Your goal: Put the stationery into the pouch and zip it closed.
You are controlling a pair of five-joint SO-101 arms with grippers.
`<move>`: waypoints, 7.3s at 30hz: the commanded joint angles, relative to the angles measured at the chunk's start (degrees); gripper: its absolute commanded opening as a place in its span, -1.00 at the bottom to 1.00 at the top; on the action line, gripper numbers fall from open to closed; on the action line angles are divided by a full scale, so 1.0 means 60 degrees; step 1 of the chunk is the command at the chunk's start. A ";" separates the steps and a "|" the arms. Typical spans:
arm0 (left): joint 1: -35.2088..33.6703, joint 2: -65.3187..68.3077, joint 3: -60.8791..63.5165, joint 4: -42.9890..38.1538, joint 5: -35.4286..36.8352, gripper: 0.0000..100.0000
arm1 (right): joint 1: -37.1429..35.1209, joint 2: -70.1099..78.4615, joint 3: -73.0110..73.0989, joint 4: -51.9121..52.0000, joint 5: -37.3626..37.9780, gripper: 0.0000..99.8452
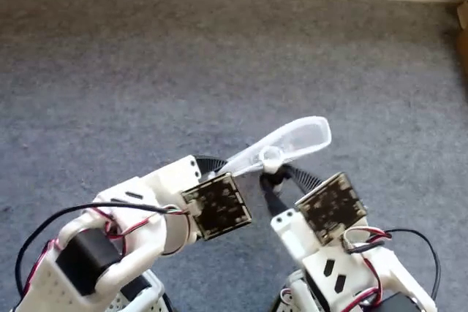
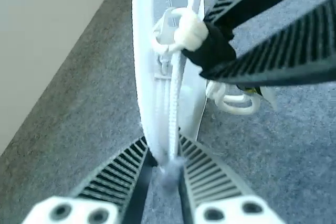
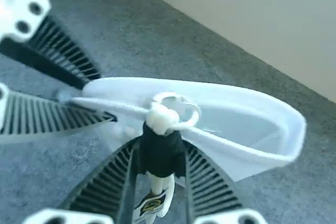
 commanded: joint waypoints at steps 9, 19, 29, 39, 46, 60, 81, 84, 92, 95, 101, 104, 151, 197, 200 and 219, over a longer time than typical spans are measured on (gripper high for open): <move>-0.1150 -0.2425 0.0198 0.0835 0.0147 -0.99 | 0.2601 0.0051 -0.0344 -0.1780 -0.0484 -0.99; -0.1824 -0.3714 0.0212 0.1700 0.0117 -0.99 | 0.4286 0.0037 0.1370 -0.4022 -0.0425 -0.99; -0.2176 -0.4081 0.0212 0.1832 0.0132 -0.99 | 0.4608 0.0037 0.1429 -0.4095 -0.0469 -0.99; -0.3495 -0.4125 0.0227 0.1377 0.0073 -0.99 | 0.4593 -0.0022 0.1399 -0.3231 -0.1538 -0.51; -0.5062 -0.4139 0.1590 -0.1040 -0.0220 -0.99 | 0.4579 0.0022 0.1429 -0.3128 -0.1685 -0.48; -0.4081 -0.4139 0.3348 -0.1890 -0.0337 -0.88 | 0.3260 0.0037 0.1868 -0.3011 -0.1641 -0.48; -0.1355 -0.4139 0.0901 0.0894 0.1099 -0.61 | 0.3289 0.0037 0.4447 -0.2835 -0.1626 -0.48; -0.1355 -0.4139 0.0344 0.1158 0.1099 -0.61 | 0.3289 -0.0022 0.4916 -0.2850 -0.1626 -0.54; -0.3480 -0.4139 -0.0168 0.1275 0.1612 -0.61 | 0.3304 -0.0037 0.6029 -0.3905 -0.1626 -0.88; -0.4447 -0.4139 0.0154 0.1275 0.1612 -0.61 | 0.3304 -0.0037 0.6791 -0.4637 -0.1626 -0.90; -0.5912 -0.4139 0.1414 0.0864 0.1612 -0.78 | 0.3304 -0.0037 0.8330 -0.6234 -0.1626 -0.90; -0.6542 -0.4139 0.2103 0.0234 0.1612 -0.90 | 0.3304 -0.0037 0.8930 -0.6864 -0.1626 -0.90; -0.8081 -0.4139 0.9707 -0.3941 0.1597 -0.99 | 0.5238 -0.0037 1.0293 -0.5004 -0.1641 -0.90; -0.8066 -0.4154 0.9707 -0.1685 0.1582 -0.99 | 0.5165 -0.2835 1.0278 -0.4930 -0.1641 -0.90; -0.8066 -0.4154 0.9707 -0.1685 0.1582 -0.99 | 0.5165 -0.2835 1.0278 -0.4930 -0.1641 -0.90; -0.8066 -0.4154 0.9707 -0.1685 0.1582 -0.99 | 0.5165 -0.2835 1.0278 -0.4930 -0.1641 -0.90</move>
